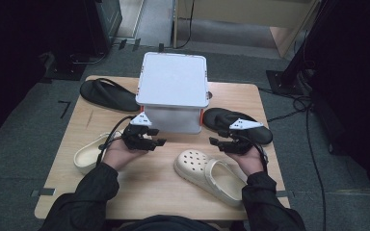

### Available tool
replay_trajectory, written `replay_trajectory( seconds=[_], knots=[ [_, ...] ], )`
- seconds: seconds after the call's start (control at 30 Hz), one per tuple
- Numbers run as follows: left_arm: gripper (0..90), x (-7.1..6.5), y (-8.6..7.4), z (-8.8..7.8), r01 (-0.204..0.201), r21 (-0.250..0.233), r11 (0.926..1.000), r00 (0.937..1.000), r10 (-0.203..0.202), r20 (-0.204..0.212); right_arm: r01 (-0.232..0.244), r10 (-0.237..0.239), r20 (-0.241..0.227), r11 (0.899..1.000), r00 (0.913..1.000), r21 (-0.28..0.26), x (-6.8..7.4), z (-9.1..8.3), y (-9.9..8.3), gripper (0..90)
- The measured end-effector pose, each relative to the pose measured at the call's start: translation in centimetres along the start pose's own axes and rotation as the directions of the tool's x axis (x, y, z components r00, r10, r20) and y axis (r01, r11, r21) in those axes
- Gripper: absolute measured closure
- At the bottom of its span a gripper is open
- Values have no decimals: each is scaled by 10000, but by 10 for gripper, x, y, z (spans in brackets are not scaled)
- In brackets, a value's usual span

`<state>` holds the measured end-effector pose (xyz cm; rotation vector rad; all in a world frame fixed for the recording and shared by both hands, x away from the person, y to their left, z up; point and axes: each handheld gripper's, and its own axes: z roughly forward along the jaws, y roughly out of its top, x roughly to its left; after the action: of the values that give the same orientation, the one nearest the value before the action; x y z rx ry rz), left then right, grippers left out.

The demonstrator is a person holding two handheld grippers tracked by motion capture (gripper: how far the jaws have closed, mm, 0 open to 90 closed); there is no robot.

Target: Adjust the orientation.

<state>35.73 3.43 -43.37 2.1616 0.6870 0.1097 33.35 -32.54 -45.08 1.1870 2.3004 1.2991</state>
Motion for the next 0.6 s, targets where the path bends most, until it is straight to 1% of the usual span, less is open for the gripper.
replay_trajectory(
  seconds=[0.07,0.1,0.17,0.27,0.4,0.43,0.47,0.6],
  knots=[
    [455,0,-1,0,-62,-109,9999,9999,64,122,45,-45,-46,10000,10000,69,0,1,0,453],
    [454,1,-1,-1,-19,-97,10000,9999,20,163,95,-94,-106,9999,9999,61,0,2,0,453],
    [454,3,-1,-1,142,85,9999,9996,-144,255,192,-190,-140,9998,9997,110,1,3,-1,453],
    [432,4,-2,-1,104,90,9999,9996,-106,274,388,-383,-228,9990,9990,221,2,4,-1,457],
    [416,5,-3,-4,61,-42,10000,9995,-60,298,389,-381,-310,9989,9988,259,1,5,0,457],
    [413,5,-3,-4,61,-42,10000,9995,-60,298,389,-381,-310,9989,9988,259,1,5,0,457],
    [411,7,-3,-5,141,-36,9999,9990,-140,435,455,-444,-299,9983,9986,352,1,6,0,452],
    [409,7,-4,-6,150,88,9998,9990,-153,424,401,-386,-364,9983,9986,421,0,8,0,448]
  ],
)
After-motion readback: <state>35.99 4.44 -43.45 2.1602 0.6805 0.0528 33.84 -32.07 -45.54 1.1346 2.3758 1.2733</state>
